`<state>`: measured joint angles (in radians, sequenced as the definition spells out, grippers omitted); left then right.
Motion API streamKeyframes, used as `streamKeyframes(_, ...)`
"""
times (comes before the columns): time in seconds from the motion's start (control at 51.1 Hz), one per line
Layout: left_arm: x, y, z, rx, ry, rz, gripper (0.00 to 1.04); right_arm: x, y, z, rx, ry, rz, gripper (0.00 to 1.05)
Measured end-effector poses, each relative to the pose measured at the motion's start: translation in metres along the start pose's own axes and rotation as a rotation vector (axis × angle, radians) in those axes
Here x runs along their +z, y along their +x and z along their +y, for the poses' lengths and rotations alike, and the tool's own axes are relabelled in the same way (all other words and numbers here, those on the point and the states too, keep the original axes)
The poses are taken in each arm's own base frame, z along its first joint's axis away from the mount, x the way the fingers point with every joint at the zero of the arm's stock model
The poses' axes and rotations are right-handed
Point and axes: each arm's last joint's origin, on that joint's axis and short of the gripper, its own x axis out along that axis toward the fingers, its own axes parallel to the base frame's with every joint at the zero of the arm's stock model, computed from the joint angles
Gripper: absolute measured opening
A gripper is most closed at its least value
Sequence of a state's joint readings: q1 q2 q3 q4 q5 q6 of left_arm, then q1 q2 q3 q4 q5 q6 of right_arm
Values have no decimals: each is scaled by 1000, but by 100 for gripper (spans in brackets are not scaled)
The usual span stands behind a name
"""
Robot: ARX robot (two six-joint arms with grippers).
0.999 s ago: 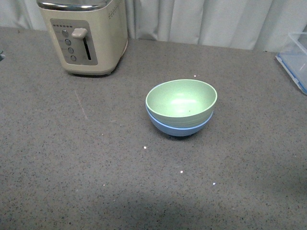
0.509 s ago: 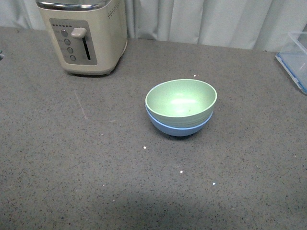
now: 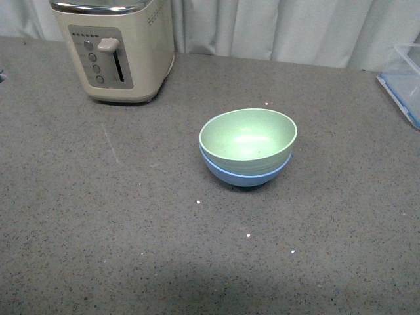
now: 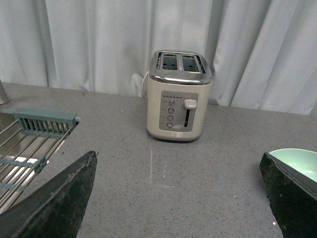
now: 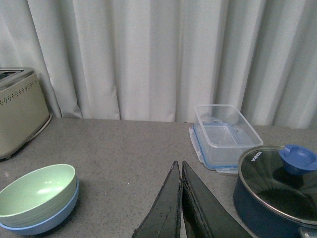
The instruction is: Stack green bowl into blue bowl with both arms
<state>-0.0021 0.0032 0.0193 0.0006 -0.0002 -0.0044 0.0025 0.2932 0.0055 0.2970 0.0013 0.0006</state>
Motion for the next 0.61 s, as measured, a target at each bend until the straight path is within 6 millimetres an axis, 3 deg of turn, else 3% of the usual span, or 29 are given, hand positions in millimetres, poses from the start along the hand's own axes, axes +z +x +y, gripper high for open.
streamKeyframes(0.607, 0, 0, 0, 0, 0, 0, 98, -3, -18, 0, 0, 0, 5, 1)
